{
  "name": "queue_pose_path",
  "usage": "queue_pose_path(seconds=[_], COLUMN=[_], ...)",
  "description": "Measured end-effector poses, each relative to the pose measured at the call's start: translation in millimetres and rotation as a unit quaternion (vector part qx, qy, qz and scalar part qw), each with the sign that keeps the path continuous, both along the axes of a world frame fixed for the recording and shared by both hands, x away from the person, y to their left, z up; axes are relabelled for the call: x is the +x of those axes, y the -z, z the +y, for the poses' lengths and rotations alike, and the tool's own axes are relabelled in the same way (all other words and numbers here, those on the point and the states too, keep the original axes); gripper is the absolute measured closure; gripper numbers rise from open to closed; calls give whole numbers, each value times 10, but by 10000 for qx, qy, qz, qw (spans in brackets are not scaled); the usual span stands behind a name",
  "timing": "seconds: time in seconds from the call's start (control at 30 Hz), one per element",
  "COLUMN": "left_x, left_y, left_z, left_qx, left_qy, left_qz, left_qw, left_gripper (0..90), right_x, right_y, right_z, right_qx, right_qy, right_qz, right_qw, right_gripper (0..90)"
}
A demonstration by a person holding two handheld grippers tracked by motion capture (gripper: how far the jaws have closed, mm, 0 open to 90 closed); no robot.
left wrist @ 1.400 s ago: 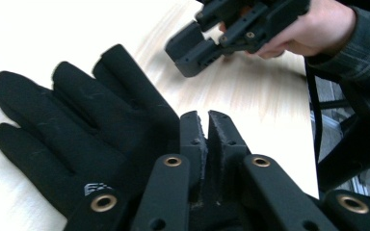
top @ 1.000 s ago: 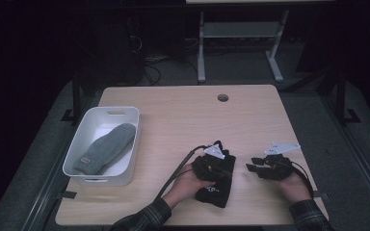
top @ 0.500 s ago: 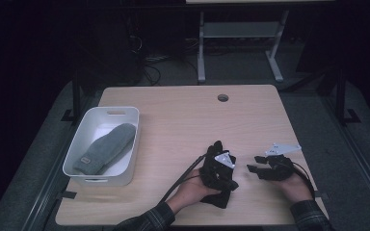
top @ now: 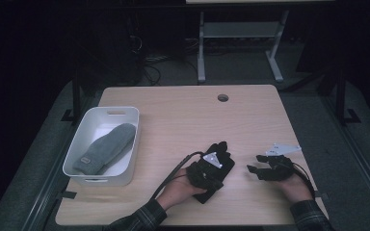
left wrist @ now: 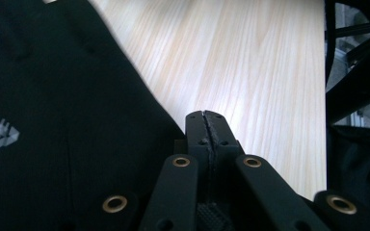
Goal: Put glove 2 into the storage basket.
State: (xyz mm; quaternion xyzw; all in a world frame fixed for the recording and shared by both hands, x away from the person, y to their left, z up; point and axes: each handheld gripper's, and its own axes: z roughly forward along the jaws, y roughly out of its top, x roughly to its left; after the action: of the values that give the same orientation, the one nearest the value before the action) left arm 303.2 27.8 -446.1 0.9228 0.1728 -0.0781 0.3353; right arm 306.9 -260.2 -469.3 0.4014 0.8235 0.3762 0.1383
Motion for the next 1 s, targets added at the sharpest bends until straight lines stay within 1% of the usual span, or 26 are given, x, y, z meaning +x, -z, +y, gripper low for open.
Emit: queue_pose_path(seconds=[0.1, 0.17, 0.27, 0.33, 0.43, 0.5, 0.53, 0.6, 0.67, 0.73, 0.77, 0.83, 0.87, 1.0], left_x=[9, 17, 36, 48, 62, 87, 109, 174, 249, 345, 381, 452, 480, 571], left_y=[-4, -4, -17, -35, -117, -194, -230, -283, -317, -320, -306, -275, -249, -139], left_z=[134, 223, 355, 423, 477, 491, 492, 487, 481, 484, 470, 449, 433, 374], left_qx=[87, 142, 228, 177, 75, -6, -43, -17, 13, -53, -27, 152, 160, 186], left_qy=[-109, -184, -309, -371, -378, -393, -393, -402, -444, -443, -443, -359, -378, -292], left_qz=[-57, -106, -185, -201, -301, -449, -523, -650, -839, -844, -874, -1020, -1031, -923], left_qw=[9999, 9997, 9991, 9990, 9988, 9982, 9978, 9971, 9955, 9954, 9952, 9940, 9938, 9951], left_gripper=[890, 890, 890, 884, 842, 789, 748, 665, 588, 520, 468, 394, 357, 272], right_x=[11, 18, 26, 27, 32, 34, 32, 32, 35, 35, 35, 34, 34, 31], right_y=[10, 18, 29, 39, 49, 56, 59, 67, 78, 81, 81, 84, 87, 95], right_z=[-9, -11, -13, -5, 1, 3, 4, 5, 8, 12, 13, 12, 10, 13], right_qx=[-76, -90, -147, -155, -152, -167, -177, -230, -256, -266, -266, -262, -262, -229], right_qy=[85, 125, 141, 156, 129, 120, 129, 124, 100, 107, 107, 106, 96, 98], right_qz=[-16, -56, -34, -3, 9, 9, 27, 36, 23, 13, 16, 19, 9, 0], right_qw=[9999, 9999, 9998, 9998, 9998, 9998, 9998, 9997, 9996, 9996, 9996, 9996, 9996, 9997], right_gripper=[326, 310, 298, 292, 283, 280, 278, 273, 262, 256, 252, 242, 239, 225])
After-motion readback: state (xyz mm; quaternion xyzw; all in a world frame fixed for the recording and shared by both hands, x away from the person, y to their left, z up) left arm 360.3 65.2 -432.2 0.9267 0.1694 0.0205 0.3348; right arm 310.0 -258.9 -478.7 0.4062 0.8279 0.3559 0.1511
